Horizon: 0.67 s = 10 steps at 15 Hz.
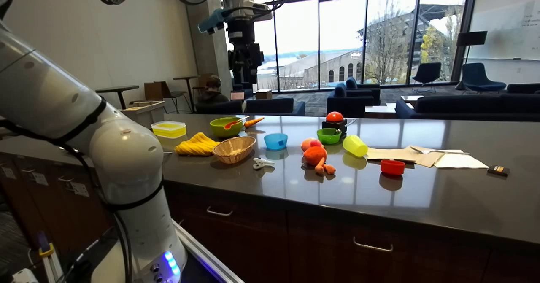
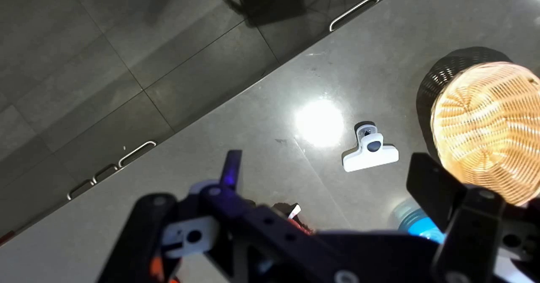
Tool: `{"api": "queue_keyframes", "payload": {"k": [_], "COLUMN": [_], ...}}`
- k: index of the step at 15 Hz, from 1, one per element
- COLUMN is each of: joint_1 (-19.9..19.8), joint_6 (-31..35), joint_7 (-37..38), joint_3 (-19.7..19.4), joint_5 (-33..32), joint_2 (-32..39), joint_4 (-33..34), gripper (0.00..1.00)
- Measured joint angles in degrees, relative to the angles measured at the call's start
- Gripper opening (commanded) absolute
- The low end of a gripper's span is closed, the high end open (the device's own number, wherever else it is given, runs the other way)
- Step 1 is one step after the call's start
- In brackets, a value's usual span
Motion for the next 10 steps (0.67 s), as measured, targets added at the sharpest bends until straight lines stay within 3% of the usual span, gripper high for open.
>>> {"api": "queue_keyframes", "payload": {"k": [4,10], "joint_1": [-0.32,-2.81], "joint_6": [3.59,8.32], "joint_7": [2.88,8.44], "joint_3": [-0.30,-0.88], "joint_5": [0.10,-0.88], "joint_2": [1.84,6.87], "joint_4": [2.91,23.23], "gripper": [1.00,1.00]}}
